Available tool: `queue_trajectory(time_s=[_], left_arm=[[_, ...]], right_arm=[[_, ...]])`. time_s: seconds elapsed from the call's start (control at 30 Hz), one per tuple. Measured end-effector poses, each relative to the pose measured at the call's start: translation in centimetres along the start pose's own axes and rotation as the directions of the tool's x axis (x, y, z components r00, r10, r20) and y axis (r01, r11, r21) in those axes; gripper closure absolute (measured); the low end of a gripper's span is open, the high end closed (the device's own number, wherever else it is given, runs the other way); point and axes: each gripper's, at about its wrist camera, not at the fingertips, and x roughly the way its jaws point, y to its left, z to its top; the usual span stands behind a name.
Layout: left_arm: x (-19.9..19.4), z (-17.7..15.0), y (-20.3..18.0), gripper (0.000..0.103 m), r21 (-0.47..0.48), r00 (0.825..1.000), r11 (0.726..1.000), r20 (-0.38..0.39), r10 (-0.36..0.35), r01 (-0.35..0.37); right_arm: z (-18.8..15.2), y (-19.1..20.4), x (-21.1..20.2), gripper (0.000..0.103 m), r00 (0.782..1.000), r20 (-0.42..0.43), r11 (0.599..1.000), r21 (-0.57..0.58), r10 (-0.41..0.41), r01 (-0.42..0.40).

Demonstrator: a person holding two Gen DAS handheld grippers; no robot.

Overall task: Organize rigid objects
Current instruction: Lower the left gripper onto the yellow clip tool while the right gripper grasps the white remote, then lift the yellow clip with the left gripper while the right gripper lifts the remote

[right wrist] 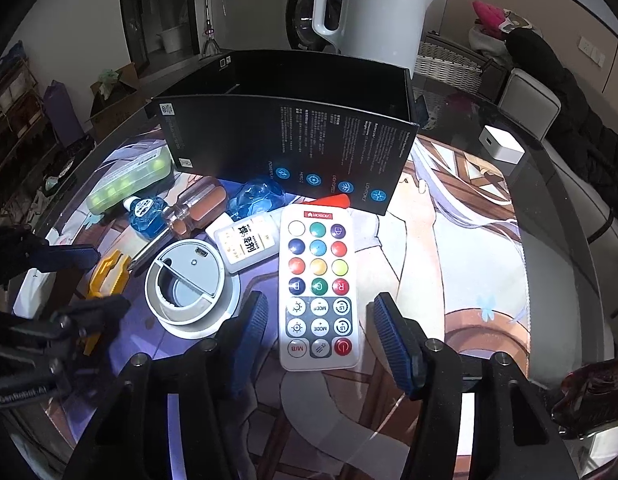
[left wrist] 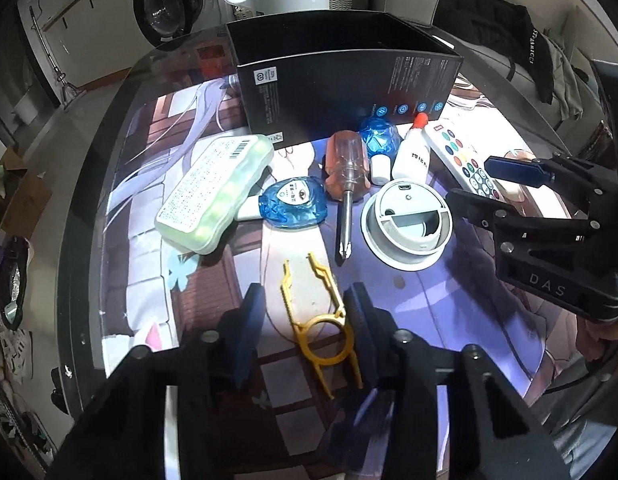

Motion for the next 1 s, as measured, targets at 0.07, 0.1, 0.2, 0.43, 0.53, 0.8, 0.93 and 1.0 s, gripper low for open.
queue_trajectory(time_s=[0.07,0.1,0.2,0.43,0.53,0.8,0.93,1.0], left_arm=[[-0.2,-0.2,0.1,0.075,0.01,1.0,1.0,0.008,0.005,-0.005],[-0.2,-0.2,0.0,0.078,0.017,1.0,1.0,0.013,0.004,-0.004],[-0.1,-0.1,-0.2,0.079,0.03,1.0,0.999,0.018,0.014,-0.015],[-0.6,0.3,-0.4,0.079,0.047,0.998,0.999,0.053,0.021,-0.024],[-1.7,0.5,-0.5,0.079,0.051,0.994,0.998,0.107,0.028,-0.034],[-8.4,1.5,-0.6,0.079,0.047,0.901,0.993,0.428,0.077,-0.107],[-11.2,1.6,-0.5,0.079,0.016,0.818,0.992,0.567,0.095,-0.126],[-12.3,1.2,-0.5,0.079,0.009,0.773,0.99,0.626,0.105,-0.142]], right_arm=[[0.0,0.0,0.0,0.047,1.0,-0.001,1.0,0.001,0.007,-0.007],[0.1,0.0,0.1,0.053,1.0,-0.002,1.0,0.002,0.016,-0.016],[0.1,0.1,0.0,0.063,0.999,-0.006,0.999,0.004,0.032,-0.032],[-0.1,0.3,-0.5,0.064,0.999,0.005,0.999,-0.002,0.038,-0.038],[0.0,0.5,-1.2,0.064,0.999,0.027,0.999,-0.003,0.042,-0.042],[0.7,1.0,-6.4,0.064,0.961,0.262,0.996,0.003,0.087,-0.091],[0.4,1.8,-10.4,0.064,0.893,0.442,0.997,-0.031,0.08,-0.074],[-0.1,2.2,-12.3,0.064,0.843,0.531,0.997,-0.048,0.082,-0.067]])
